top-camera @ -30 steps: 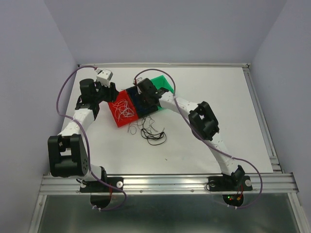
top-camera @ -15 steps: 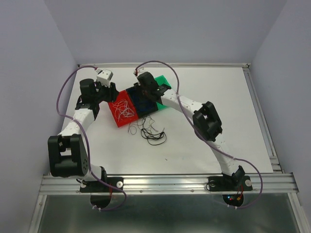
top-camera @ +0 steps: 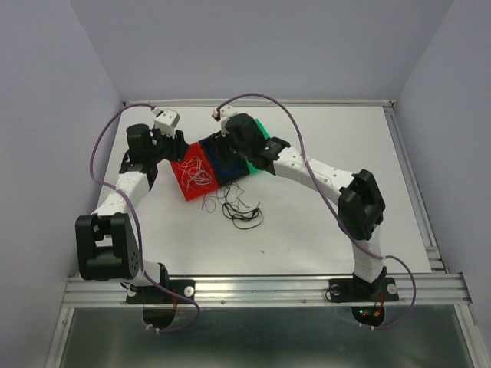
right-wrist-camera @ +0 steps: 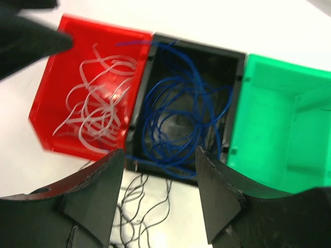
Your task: Untangle the cables
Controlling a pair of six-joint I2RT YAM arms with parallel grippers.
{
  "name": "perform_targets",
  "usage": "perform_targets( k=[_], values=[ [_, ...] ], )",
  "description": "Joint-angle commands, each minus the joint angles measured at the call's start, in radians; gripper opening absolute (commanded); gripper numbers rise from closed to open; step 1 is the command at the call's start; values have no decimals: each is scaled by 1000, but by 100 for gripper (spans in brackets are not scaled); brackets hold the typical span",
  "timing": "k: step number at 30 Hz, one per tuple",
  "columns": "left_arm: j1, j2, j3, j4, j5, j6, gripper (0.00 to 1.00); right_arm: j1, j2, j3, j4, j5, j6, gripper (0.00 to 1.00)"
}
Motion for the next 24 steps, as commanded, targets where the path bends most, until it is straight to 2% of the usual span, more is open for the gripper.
perform_targets(
  k=[1, 5, 9, 21, 24],
  values=[
    [-7, -54, 16, 29, 26, 18, 55, 33, -61, -131, 41, -104, -89, 63],
    [-7, -54, 15, 31, 29, 15, 55, 36, -66, -193, 41, -155, -146, 63],
    [-7, -57, 13, 29, 26, 16, 55, 36, -24, -187, 41, -155, -204, 62],
    [-8, -67, 7, 34, 26, 19, 55, 36, 132, -62, 45, -138, -315, 60],
    [-8, -67, 7, 34, 27, 19, 55, 36, 152, -39, 47, -127, -316, 52]
  ],
)
